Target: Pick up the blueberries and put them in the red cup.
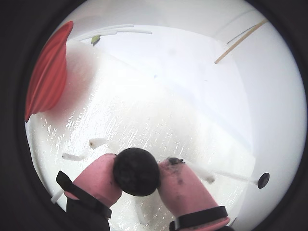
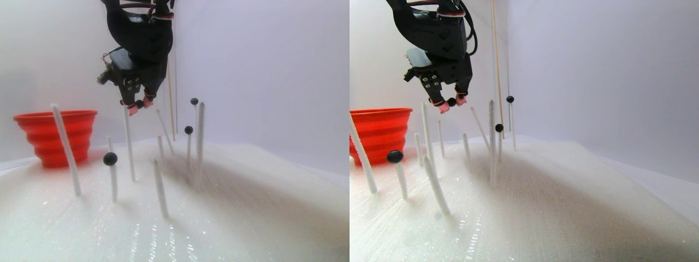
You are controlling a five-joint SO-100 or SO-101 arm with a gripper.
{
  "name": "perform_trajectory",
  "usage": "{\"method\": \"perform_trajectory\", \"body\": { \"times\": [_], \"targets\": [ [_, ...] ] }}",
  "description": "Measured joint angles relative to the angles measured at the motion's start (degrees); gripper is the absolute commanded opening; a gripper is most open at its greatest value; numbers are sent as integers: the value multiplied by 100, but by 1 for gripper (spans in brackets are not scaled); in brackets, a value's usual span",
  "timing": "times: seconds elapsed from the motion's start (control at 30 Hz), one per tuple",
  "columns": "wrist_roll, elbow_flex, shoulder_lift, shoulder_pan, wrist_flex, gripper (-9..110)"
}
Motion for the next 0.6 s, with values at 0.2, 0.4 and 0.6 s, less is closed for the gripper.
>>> {"method": "perform_trajectory", "body": {
  "times": [0.2,0.4,0.6],
  "targets": [
    [158,132,167,-211,0,12],
    [396,141,439,-475,0,12],
    [677,141,659,-782,141,12]
  ]
}}
